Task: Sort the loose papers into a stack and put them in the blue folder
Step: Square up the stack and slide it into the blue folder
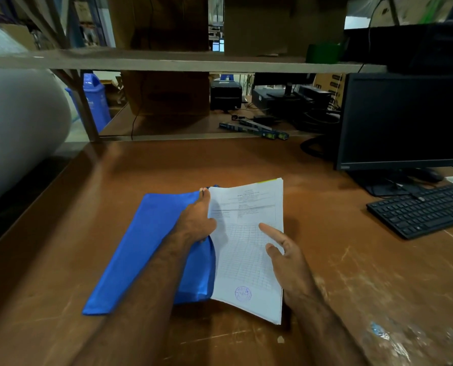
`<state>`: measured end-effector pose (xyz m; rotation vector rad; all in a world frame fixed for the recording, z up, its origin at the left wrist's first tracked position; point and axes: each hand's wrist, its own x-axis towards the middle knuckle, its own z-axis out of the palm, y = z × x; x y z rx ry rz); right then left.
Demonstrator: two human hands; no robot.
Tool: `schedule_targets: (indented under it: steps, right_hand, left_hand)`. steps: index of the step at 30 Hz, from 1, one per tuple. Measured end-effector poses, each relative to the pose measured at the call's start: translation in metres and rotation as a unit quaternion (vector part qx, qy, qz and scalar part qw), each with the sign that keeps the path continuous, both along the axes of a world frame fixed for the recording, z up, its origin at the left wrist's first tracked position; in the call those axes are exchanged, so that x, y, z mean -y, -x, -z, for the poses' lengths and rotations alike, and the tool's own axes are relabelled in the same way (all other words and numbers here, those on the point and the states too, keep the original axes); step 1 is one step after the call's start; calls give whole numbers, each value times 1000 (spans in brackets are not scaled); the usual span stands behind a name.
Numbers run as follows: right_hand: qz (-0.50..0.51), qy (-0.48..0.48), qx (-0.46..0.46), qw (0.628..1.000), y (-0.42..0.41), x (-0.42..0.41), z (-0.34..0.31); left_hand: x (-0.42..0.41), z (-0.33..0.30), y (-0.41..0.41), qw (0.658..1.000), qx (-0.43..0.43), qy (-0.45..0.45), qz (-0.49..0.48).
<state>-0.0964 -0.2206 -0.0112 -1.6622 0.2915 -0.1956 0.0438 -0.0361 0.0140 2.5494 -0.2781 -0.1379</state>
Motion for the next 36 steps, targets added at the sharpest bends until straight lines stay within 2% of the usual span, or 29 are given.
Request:
schedule_targets:
  steps: [3,6,10,15,22,26,30,36]
  right_hand:
    - [5,0,-8,1000,-2,-2,1]
    - [0,0,-10,1000,-4,-4,0]
    - [-10,18,2,1000,-5,-4,-3]
    - [-24,18,15,999,-15,-11,-11]
    - [-76,219,40,972,-36,-20,-46]
    - [-124,296,36,946,-40,-32,-80]
    - [-163,375,39,912,-36,-46,-112]
    - [-194,465,-20,863,-37,-72,-165]
  left_hand:
    - [9,2,7,995,52,-80,30]
    - [13,8,11,985,62,-152,59]
    - [8,5,5,990,48,-126,49]
    - [19,-7,16,990,16,-30,135]
    - [5,-21,20,982,-58,159,84]
    - [-7,-30,25,947,-87,307,44]
    - [-15,-36,30,920,-93,381,20]
    - [-19,-49,42,848,-115,517,26]
